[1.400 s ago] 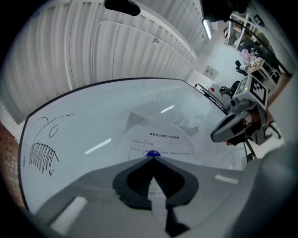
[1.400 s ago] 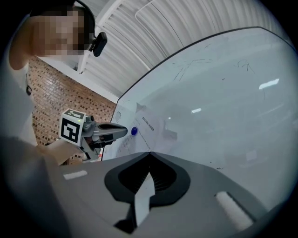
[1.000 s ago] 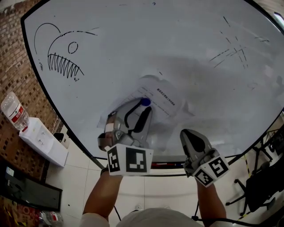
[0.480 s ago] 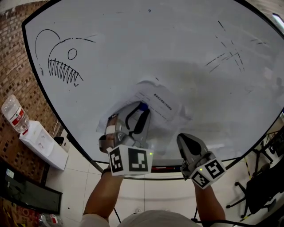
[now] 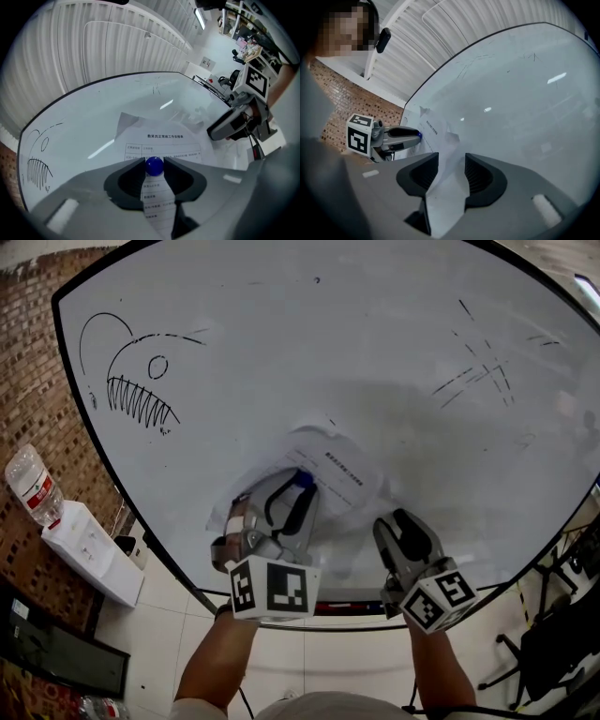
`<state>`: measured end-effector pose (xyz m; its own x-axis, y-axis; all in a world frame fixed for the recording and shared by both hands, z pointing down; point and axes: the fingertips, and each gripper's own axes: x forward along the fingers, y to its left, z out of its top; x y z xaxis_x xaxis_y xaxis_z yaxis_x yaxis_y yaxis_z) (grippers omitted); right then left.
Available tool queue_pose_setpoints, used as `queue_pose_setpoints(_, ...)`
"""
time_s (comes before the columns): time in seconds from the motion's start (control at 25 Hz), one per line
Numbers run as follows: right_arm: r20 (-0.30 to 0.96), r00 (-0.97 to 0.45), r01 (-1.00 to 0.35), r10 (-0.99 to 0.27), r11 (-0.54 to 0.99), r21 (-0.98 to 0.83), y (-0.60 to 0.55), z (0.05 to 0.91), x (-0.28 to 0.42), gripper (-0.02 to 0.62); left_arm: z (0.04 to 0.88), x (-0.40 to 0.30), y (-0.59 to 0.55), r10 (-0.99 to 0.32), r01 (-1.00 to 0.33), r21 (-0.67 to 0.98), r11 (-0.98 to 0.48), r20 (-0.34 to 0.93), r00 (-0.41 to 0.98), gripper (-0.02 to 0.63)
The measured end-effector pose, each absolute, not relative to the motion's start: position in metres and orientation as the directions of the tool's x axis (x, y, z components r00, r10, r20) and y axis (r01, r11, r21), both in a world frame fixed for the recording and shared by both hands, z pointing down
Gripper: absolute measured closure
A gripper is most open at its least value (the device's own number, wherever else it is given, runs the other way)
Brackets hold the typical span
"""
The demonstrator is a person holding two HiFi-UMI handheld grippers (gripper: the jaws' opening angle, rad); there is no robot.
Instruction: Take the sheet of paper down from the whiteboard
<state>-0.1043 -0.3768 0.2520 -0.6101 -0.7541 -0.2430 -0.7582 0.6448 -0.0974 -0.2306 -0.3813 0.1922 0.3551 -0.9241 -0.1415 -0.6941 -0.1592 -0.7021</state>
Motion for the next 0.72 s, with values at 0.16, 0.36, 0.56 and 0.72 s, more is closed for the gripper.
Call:
queue_pose_setpoints(0.16, -0.253, -0.611, -0.751, -0.75, 0.65, -0.114, -0.3791, 0.2495, -0.1057, 0.428, 0.1921, -0.2308, -0.3812, -0.922, -0.699, -0.696, -0.164, -0.143, 0.36, 0.472)
queue_pose_setpoints(0.36, -0.235, -0.594, -0.771, -0.769, 0.628, -0.108, -0.3803, 0.2466, -0.1053, 0.461, 0.1919, -0.2314, -0.381, -0.923, -0.699, -0.698, -0.157, -0.149, 0.355, 0.473)
queue_pose_setpoints(0.56, -0.211, -0.568, -0.795, -0.796, 0.596, -0.11, -0.3853, 0.2428, -0.1086, 0.503, 0.1913, -0.2316, -0.3811, -0.921, -0.704, -0.692, -0.159, -0.153, 0.359, 0.474)
queue_pose_setpoints(0.72, -0.232, -0.574, -0.793, -0.786, 0.604, -0.084, -0.3803, 0.2416, -0.1075, 0.563, 0.1918, -0.231, -0.381, -0.917, -0.705, -0.688, -0.169, -0.153, 0.368, 0.474)
